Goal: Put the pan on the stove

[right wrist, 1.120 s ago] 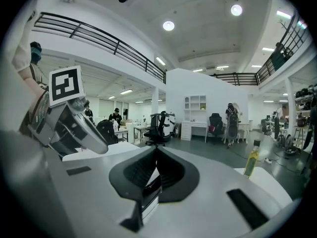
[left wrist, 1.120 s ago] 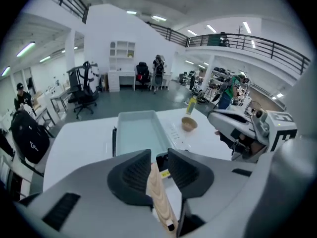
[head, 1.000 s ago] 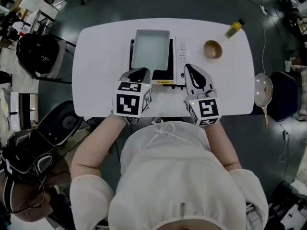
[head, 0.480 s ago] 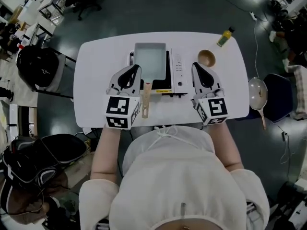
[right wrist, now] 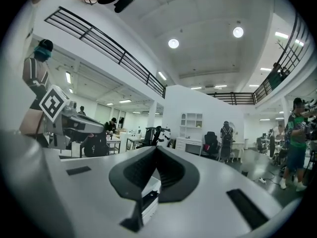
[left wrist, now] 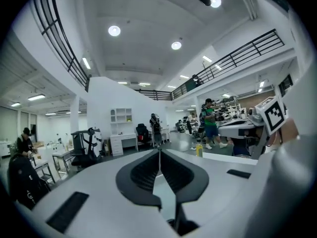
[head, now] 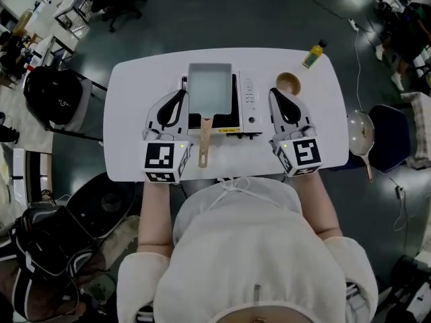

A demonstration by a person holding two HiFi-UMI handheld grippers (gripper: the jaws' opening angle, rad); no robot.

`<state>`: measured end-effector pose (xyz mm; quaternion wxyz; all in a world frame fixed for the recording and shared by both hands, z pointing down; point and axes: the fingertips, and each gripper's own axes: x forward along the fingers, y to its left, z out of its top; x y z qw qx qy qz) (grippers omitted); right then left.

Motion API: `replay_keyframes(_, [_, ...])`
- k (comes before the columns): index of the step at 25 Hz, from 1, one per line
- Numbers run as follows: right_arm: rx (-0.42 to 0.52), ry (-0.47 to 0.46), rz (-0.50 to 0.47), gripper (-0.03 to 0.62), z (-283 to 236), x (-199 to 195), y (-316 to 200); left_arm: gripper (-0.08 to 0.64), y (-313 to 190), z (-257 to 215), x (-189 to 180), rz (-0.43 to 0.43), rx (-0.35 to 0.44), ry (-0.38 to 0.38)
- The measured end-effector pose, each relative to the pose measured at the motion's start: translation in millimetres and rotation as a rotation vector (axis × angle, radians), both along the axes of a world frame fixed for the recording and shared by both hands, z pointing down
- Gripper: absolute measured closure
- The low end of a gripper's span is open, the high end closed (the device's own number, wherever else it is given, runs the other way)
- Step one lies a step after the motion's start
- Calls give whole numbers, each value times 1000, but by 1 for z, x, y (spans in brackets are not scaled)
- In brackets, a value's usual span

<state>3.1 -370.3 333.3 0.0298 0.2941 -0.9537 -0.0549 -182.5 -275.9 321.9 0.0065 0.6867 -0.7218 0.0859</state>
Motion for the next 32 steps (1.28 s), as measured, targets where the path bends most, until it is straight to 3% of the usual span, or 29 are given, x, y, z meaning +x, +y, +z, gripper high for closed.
replay_keyframes(4, [8,5,-3,588,0,-1,2,532,4,-2,-13,-51,14,10])
replay_keyframes(18, [2,9,-20,591,0,-2,1,532,1,-12,-2,6,44,35])
replay_keyframes(32, [4,29,-23,591,10,-9,-6,532,-11,-1,3,56,15,52])
